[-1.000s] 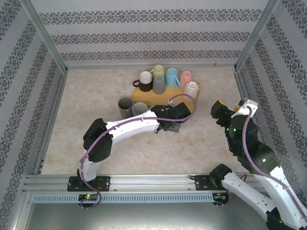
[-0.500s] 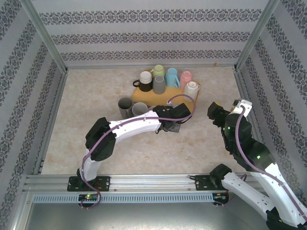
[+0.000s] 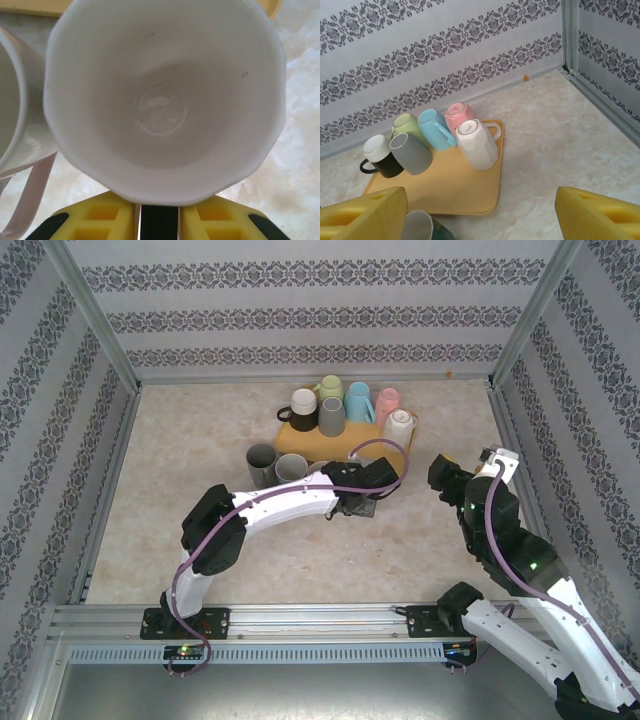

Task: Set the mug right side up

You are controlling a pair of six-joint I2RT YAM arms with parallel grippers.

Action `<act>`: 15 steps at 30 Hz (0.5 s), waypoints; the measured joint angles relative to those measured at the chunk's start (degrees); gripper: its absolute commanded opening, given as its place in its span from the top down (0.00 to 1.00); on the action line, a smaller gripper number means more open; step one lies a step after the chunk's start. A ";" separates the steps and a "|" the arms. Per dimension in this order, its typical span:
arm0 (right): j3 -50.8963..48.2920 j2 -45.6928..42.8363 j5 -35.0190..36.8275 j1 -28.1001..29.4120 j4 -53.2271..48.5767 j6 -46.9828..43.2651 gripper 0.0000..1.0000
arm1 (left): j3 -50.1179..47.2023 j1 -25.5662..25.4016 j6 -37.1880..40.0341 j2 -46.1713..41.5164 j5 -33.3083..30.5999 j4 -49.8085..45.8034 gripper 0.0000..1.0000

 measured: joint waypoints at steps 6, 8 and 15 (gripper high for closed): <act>-0.26 0.02 -0.63 0.00 0.92 -0.04 0.23 | -1.09 -0.02 -0.90 -0.11 -0.15 1.36 0.65; -0.42 0.00 -0.83 0.00 1.44 -0.07 0.23 | -2.05 -0.02 -0.94 -0.24 -0.22 2.23 0.64; -0.50 0.04 -1.44 0.00 1.73 -0.26 0.23 | -4.09 0.00 -0.98 -1.70 -0.63 3.21 0.63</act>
